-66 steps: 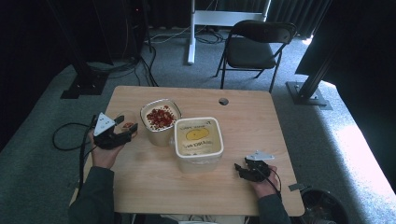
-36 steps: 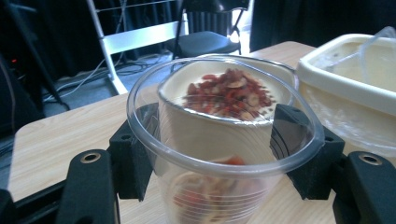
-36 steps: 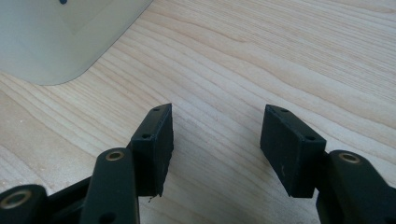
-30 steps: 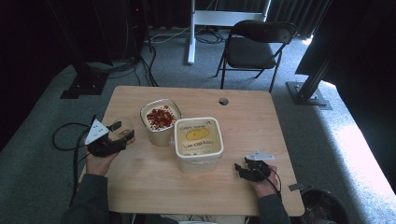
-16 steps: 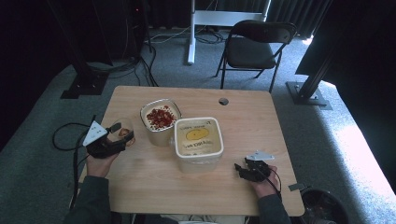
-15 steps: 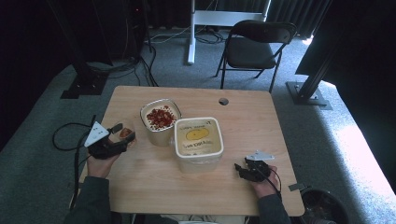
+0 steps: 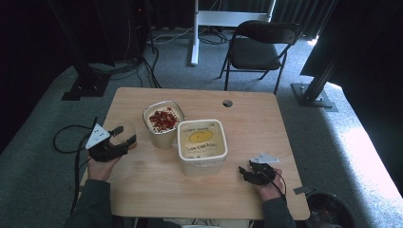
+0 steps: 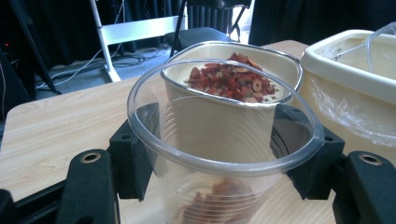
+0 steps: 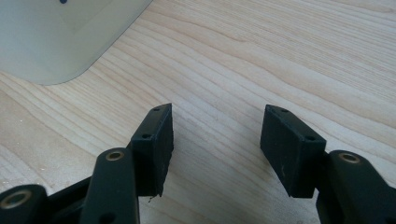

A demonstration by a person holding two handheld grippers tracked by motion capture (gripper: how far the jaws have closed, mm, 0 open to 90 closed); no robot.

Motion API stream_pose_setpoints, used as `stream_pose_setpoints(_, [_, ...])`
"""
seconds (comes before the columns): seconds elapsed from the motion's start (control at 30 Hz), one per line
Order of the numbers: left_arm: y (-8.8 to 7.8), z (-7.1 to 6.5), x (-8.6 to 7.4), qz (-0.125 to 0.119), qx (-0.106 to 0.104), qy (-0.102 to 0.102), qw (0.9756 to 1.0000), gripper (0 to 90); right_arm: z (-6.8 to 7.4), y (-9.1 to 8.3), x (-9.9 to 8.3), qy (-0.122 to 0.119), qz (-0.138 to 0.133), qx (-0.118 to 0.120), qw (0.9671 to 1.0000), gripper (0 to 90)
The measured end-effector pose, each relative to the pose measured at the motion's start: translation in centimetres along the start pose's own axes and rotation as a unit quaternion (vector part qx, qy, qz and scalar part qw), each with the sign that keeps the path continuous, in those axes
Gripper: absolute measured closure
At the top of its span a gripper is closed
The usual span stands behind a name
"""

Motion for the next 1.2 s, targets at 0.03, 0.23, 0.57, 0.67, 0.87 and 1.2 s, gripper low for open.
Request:
stream_pose_setpoints(0.03, [0.1,0.1,0.1,-0.001,0.004,0.0,1.0,34.7,0.0,0.0,0.0,0.0,0.0,0.0,1.0,43.3])
stream_pose_setpoints(0.23, [0.7,1.5,1.5,-0.001,0.034,0.006,0.9994,34.8,0.0,0.0,0.0,0.0,0.0,0.001,1.0,43.3])
stream_pose_setpoints(0.57, [2.3,3.2,3.8,0.009,0.068,0.029,0.9972,34.8,0.0,0.0,0.0,-0.001,-0.001,0.001,1.0,42.9])
stream_pose_setpoints(0.67, [2.7,3.4,4.2,0.013,0.072,0.037,0.9967,34.8,0.0,0.0,0.0,-0.001,-0.001,0.001,1.0,42.8])
stream_pose_setpoints(0.87, [3.7,3.7,5.2,0.031,0.089,0.068,0.9933,34.8,-0.1,0.0,0.0,0.0,-0.002,0.001,1.0,42.1])
stream_pose_setpoints(1.2, [4.8,3.7,6.3,0.069,0.106,0.124,0.9842,34.9,-0.1,0.0,0.0,0.0,-0.002,0.002,1.0,42.0])
Point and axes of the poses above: each handheld gripper's, and its own axes: y roughly forward along the jaws, x roughly out of its top, z roughly to its left, the point moved 3 cm from there along y, roughly forward along the jaws, and after that the axes turned 2 degrees about y, right-handed, at the moved point
